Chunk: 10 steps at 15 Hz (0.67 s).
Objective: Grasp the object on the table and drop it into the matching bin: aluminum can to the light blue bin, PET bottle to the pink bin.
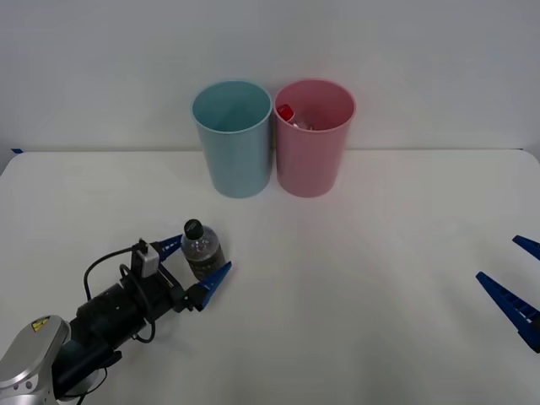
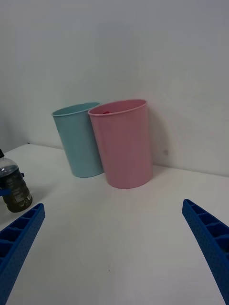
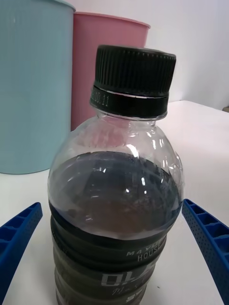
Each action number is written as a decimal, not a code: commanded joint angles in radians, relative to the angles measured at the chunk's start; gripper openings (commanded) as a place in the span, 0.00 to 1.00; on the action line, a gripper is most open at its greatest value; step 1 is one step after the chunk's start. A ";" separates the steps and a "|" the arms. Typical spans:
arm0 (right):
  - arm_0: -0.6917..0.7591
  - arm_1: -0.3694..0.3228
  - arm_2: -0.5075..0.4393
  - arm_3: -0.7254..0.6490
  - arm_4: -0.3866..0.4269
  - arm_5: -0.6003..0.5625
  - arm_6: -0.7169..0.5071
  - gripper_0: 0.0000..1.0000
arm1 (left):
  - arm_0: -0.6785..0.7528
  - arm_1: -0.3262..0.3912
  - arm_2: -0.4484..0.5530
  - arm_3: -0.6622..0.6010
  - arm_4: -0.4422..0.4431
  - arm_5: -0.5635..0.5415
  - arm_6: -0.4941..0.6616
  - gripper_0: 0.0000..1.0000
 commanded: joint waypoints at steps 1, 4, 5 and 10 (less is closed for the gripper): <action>0.000 0.000 0.000 0.000 0.000 0.000 0.000 1.00 | -0.003 0.000 -0.002 0.000 0.000 0.000 -0.005 0.08; 0.000 0.000 0.000 0.000 0.000 0.000 0.000 1.00 | -0.006 0.000 -0.002 0.000 0.000 0.000 -0.003 0.00; 0.000 0.000 0.000 0.000 0.000 0.000 0.000 1.00 | -0.006 0.000 -0.002 0.000 0.000 0.000 -0.003 0.00; 0.000 0.000 0.000 0.000 0.000 0.000 0.000 1.00 | -0.013 0.002 -0.003 0.000 -0.001 0.000 0.006 0.00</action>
